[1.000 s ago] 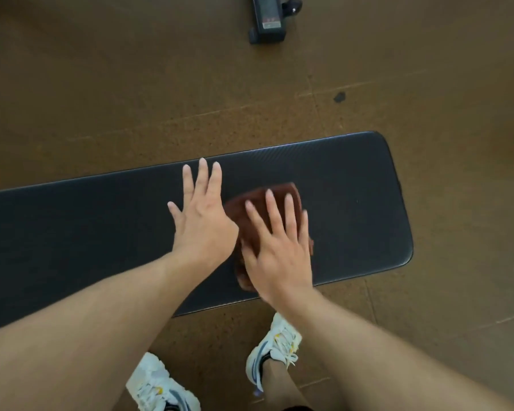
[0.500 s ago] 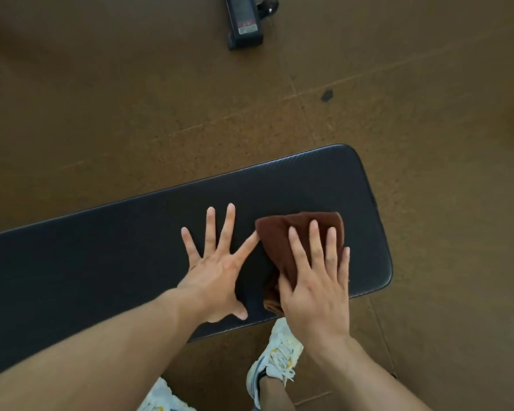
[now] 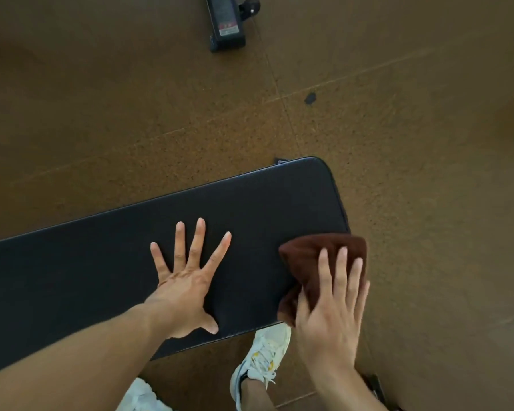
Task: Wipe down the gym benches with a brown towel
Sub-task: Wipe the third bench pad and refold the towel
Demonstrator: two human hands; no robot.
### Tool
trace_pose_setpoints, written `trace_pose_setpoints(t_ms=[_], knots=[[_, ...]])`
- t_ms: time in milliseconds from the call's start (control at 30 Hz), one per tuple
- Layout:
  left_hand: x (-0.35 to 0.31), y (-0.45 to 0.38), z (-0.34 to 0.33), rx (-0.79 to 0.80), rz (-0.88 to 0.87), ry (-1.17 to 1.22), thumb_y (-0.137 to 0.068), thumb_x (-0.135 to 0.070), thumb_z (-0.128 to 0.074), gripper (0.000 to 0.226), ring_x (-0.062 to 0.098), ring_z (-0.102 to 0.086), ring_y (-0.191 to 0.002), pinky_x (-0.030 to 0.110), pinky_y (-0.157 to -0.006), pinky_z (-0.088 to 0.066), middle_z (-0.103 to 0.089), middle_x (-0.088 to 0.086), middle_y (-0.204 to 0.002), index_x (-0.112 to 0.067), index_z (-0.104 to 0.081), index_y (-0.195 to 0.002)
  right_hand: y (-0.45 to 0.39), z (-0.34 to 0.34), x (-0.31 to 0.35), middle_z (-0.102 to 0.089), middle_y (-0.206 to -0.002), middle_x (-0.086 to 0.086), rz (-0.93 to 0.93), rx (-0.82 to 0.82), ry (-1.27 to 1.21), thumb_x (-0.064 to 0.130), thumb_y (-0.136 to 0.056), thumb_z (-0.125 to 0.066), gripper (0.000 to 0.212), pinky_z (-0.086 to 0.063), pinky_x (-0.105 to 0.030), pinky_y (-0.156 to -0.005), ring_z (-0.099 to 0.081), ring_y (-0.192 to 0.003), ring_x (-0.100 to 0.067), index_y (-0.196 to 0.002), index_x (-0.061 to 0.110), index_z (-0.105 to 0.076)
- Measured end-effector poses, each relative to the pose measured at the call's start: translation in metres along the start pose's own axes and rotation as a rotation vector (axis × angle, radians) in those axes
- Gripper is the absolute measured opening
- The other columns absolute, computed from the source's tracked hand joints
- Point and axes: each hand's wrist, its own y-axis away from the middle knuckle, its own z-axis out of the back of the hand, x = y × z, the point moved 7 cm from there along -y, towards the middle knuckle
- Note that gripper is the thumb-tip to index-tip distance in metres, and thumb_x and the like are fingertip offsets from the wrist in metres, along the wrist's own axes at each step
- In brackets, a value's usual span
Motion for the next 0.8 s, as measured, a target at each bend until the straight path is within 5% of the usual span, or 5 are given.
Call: trace_pose_setpoints(t_ms=[300, 500, 667, 800], knots=[[0.001, 0.0, -0.002, -0.001, 0.031, -0.015, -0.065, -0.051, -0.092, 0.162, 0.035, 0.065, -0.123, 0.073, -0.108, 0.027, 0.071, 0.001, -0.132, -0.047, 0.058, -0.128, -0.126, 0.016, 0.052, -0.009, -0.175, -0.004, 0.114, -0.017, -0.034, 0.062, -0.098, -0.039, 0.074, -0.018, -0.057, -0.128, -0.003, -0.162, -0.032, -0.164, 0.034, -0.021], [0.002, -0.001, -0.004, -0.062, 0.002, -0.014, -0.062, -0.051, -0.094, 0.165, 0.035, 0.063, -0.125, 0.068, -0.105, 0.031, 0.072, -0.002, -0.131, -0.047, 0.057, -0.13, -0.181, 0.04, 0.054, -0.038, -0.164, 0.012, 0.132, 0.08, -0.207, 0.057, -0.098, -0.053, 0.059, -0.043, -0.044, -0.108, -0.043, -0.145, -0.018, -0.155, 0.047, -0.04], [0.004, 0.0, -0.006, -0.152, -0.062, 0.002, -0.063, -0.05, -0.094, 0.163, 0.033, 0.063, -0.126, 0.066, -0.103, 0.033, 0.071, -0.002, -0.133, -0.045, 0.052, -0.137, -0.1, 0.037, -0.015, -0.072, -0.118, 0.006, -0.389, -0.11, -0.414, 0.057, -0.1, -0.047, 0.043, -0.049, -0.04, -0.094, -0.068, -0.11, -0.025, -0.135, 0.037, -0.059], [0.008, 0.001, -0.004, -0.229, -0.134, 0.0, -0.06, -0.053, -0.094, 0.163, 0.035, 0.06, -0.129, 0.07, -0.106, 0.029, 0.066, 0.001, -0.14, -0.044, 0.046, -0.143, -0.038, 0.023, -0.025, -0.067, -0.134, 0.014, -0.478, -0.245, -0.48, 0.054, -0.095, -0.051, 0.048, -0.049, -0.046, -0.105, -0.064, -0.121, -0.018, -0.142, 0.045, -0.053]])
